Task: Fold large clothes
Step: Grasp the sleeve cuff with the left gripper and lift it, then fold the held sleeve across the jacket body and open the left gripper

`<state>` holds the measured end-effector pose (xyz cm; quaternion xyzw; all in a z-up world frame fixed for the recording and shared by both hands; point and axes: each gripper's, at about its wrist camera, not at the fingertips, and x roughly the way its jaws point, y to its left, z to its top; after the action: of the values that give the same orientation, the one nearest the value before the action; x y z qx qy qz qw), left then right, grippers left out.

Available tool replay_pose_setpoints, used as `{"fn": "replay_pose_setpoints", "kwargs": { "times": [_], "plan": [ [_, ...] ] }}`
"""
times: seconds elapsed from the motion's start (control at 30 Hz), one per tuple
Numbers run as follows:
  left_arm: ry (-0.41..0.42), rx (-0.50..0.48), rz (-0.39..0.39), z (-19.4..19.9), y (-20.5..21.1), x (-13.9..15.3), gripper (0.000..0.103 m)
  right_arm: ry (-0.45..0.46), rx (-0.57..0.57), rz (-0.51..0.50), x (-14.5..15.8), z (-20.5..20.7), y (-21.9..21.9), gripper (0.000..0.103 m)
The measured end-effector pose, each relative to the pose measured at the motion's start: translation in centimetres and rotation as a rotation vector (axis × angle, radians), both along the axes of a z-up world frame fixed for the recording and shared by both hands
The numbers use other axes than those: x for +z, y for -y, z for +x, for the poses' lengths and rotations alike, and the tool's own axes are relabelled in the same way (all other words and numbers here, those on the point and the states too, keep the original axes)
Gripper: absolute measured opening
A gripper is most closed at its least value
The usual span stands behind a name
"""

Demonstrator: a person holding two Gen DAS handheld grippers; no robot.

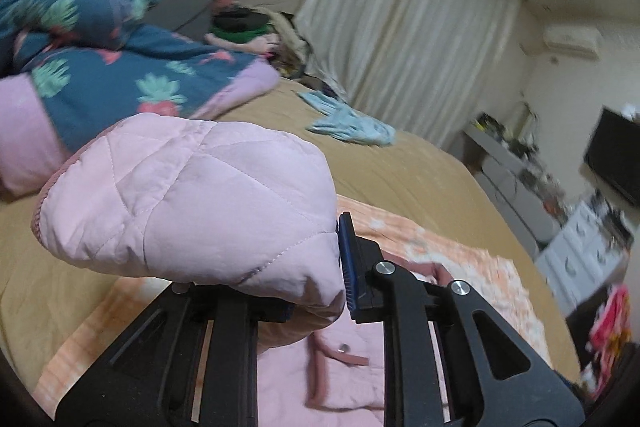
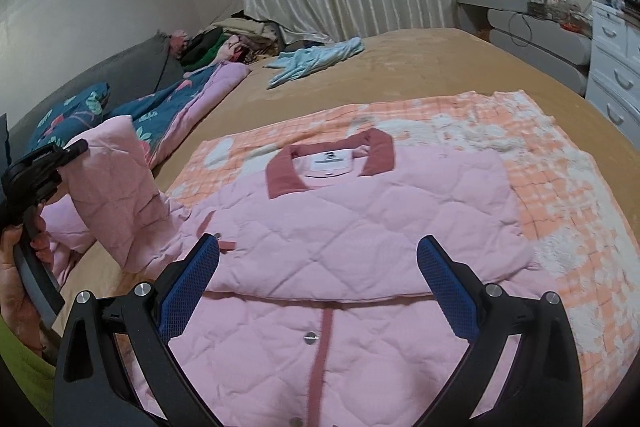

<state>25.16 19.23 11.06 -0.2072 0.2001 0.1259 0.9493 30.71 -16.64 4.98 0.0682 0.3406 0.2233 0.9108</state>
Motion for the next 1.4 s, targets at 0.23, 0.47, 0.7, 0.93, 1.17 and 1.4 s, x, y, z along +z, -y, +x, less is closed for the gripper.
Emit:
{"fn": "replay_pose_setpoints", "kwargs": {
  "times": [0.23, 0.47, 0.7, 0.93, 1.17, 1.4],
  "plan": [
    [-0.041, -0.111, 0.087, 3.5, 5.7, -0.4, 0.011, -0.012, -0.050, 0.048, -0.2, 0.5, 4.0, 0.099],
    [-0.079, -0.232, 0.176, 5.8, 10.9, -1.4, 0.011, -0.014, -0.089, 0.085, -0.8, 0.5, 6.9, 0.099],
    [-0.178, -0.378, 0.260, 8.0, 16.9, -5.1, 0.011, -0.039, -0.130, 0.115, -2.5, 0.2, 10.0, 0.099],
    [-0.291, -0.434, 0.283, 9.5, 20.2, -9.9, 0.011, -0.072, -0.197, 0.144, -4.5, 0.1, 13.6, 0.099],
    [-0.348, -0.460, 0.380, 9.3, 22.8, -12.8, 0.011, -0.101, -0.262, 0.140, -6.7, -0.1, 15.9, 0.099],
    [-0.423, -0.514, 0.464, 9.5, 24.2, -14.9, 0.011, -0.126, -0.288, 0.154, -8.0, -0.1, 17.0, 0.099]
  ]
}}
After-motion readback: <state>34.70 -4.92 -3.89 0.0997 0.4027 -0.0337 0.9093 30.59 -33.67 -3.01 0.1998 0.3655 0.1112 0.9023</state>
